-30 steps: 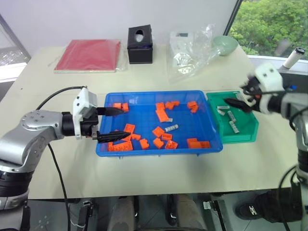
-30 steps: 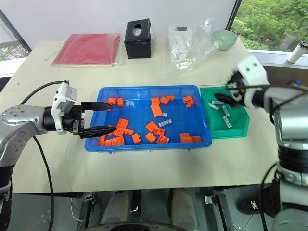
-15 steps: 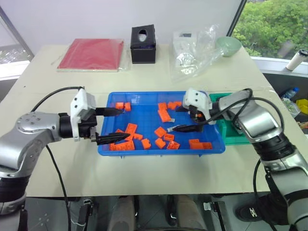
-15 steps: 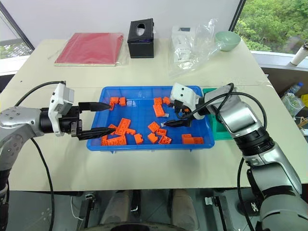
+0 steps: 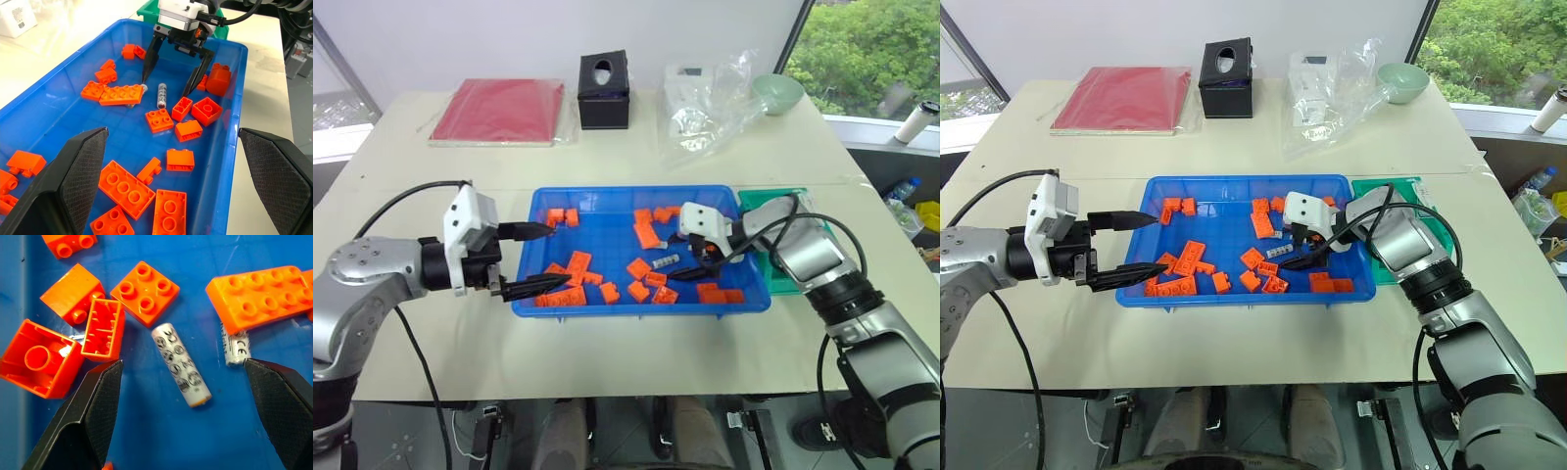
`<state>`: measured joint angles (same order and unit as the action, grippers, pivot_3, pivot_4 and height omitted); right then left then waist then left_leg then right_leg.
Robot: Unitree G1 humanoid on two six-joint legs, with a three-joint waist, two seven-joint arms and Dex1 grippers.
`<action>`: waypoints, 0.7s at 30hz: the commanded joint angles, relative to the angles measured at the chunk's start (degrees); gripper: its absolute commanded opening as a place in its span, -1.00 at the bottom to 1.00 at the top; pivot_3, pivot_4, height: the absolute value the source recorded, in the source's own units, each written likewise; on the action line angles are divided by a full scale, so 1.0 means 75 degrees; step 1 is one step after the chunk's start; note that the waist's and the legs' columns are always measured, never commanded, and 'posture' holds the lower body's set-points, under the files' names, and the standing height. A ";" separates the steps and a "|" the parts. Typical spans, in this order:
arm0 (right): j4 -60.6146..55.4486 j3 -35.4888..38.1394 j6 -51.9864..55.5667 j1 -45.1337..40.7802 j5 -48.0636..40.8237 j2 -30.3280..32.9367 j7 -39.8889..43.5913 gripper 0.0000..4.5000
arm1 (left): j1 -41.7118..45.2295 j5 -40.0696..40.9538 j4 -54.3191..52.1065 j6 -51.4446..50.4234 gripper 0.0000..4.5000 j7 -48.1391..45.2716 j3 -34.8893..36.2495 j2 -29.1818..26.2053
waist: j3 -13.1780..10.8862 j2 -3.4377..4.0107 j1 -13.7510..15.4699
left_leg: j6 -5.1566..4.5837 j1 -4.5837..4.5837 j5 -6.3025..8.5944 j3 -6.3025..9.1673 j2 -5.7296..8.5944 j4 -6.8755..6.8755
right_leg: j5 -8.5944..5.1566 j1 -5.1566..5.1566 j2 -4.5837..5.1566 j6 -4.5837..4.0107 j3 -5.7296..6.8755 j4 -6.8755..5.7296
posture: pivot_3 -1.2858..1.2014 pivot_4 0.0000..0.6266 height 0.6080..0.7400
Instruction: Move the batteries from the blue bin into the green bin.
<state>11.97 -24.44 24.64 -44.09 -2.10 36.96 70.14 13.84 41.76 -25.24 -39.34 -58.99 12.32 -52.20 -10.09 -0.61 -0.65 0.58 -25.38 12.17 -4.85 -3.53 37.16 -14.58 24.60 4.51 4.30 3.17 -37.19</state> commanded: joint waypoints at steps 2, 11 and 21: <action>-0.0147 0.0112 0.0008 0.0148 0.0038 -0.0094 -0.0005 -0.03 | 0.0140 0.0050 -0.0103 0.0100 1.00 -0.0005 0.0164 -0.0111 | 0.0000 0.0000 0.0005 | 0.0000 -0.0001 0.0000 0.0000 0.0000 0.0001 | 0.0000 -0.0001 0.0001 0.0000 0.0000 0.0000 | 0.03 -0.52 0.94; -0.1279 0.1024 0.0787 0.0423 -0.0285 0.0158 -0.0570 -0.97 | 0.0495 -0.0092 0.0217 0.0225 1.00 -0.0162 -0.0158 -0.0005 | 0.0000 0.0001 0.0011 | 0.0000 0.0002 0.0000 -0.0001 0.0001 0.0002 | 0.0000 -0.0003 0.0001 0.0000 0.0000 -0.0001 | 0.03 -0.52 0.94; -0.3000 0.4278 0.3226 0.1510 -0.1192 0.2089 -0.1701 -0.97 | 0.0652 -0.0316 0.0682 0.0466 1.00 -0.0366 -0.0520 0.0199 | 0.0002 -0.0003 0.0187 | 0.0000 0.0000 0.0001 -0.0001 0.0003 0.0002 | -0.0006 -0.0005 0.0006 -0.0011 0.0001 0.0010 | 0.03 -0.52 0.94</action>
<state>-8.30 4.81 47.31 -33.26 -9.84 51.95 58.53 18.11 39.42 -19.91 -36.99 -61.27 8.28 -50.91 -10.07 -0.64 0.75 0.58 -25.38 12.18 -4.87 -3.51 37.18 -14.63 24.55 4.56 4.21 3.18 -37.11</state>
